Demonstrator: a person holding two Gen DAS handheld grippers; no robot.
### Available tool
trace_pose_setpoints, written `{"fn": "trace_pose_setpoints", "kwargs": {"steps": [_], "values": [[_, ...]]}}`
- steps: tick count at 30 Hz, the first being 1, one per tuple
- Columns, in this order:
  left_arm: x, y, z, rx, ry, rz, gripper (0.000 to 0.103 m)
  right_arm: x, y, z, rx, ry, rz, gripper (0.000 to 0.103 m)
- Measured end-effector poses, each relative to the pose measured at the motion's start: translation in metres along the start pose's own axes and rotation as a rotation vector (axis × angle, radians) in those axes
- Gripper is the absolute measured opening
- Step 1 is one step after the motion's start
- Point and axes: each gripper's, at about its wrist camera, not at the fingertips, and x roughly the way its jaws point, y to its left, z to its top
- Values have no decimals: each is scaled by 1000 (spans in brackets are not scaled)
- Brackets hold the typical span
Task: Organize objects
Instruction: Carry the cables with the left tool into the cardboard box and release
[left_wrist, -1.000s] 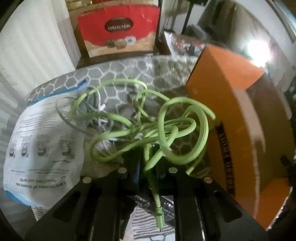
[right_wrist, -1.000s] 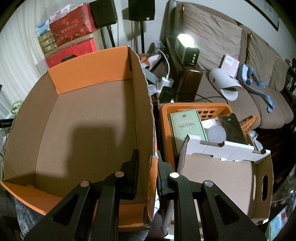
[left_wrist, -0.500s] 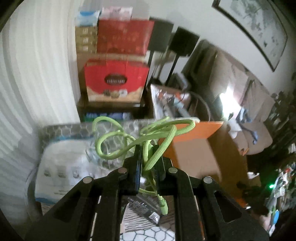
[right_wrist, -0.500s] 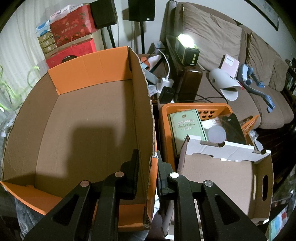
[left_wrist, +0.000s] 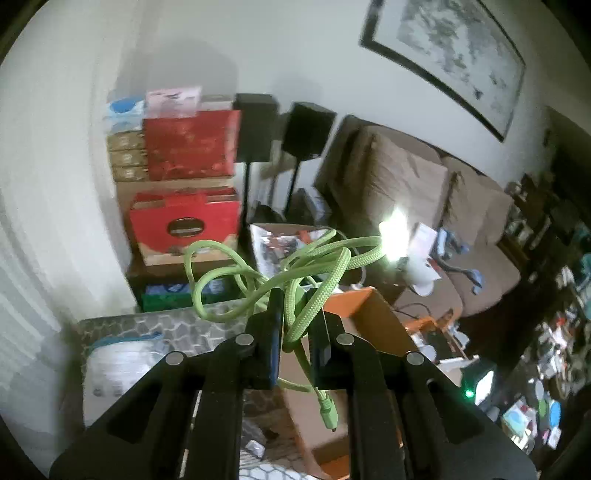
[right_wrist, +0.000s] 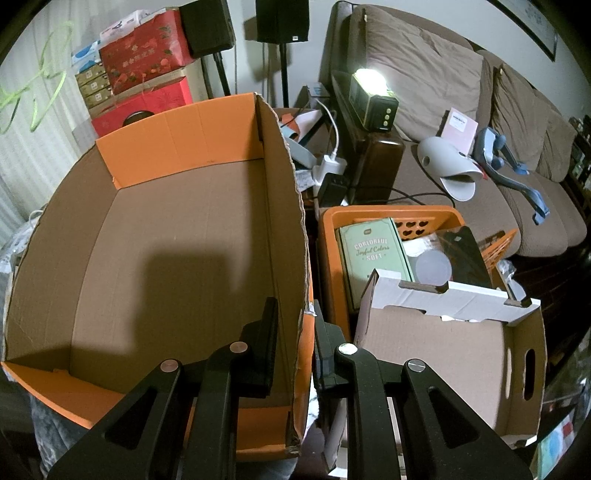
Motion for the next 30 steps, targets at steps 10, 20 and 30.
{"fn": "trace_pose_setpoints", "kwargs": {"steps": [10, 20, 30], "values": [[42, -51, -28, 52, 85, -81, 11, 0, 0, 0, 1, 0, 2, 14], [92, -78, -82, 67, 207, -144, 11, -1, -1, 2, 1, -2, 1, 14], [130, -100, -128, 99, 297, -148, 11, -1, -1, 2, 3, -3, 2, 12]]}}
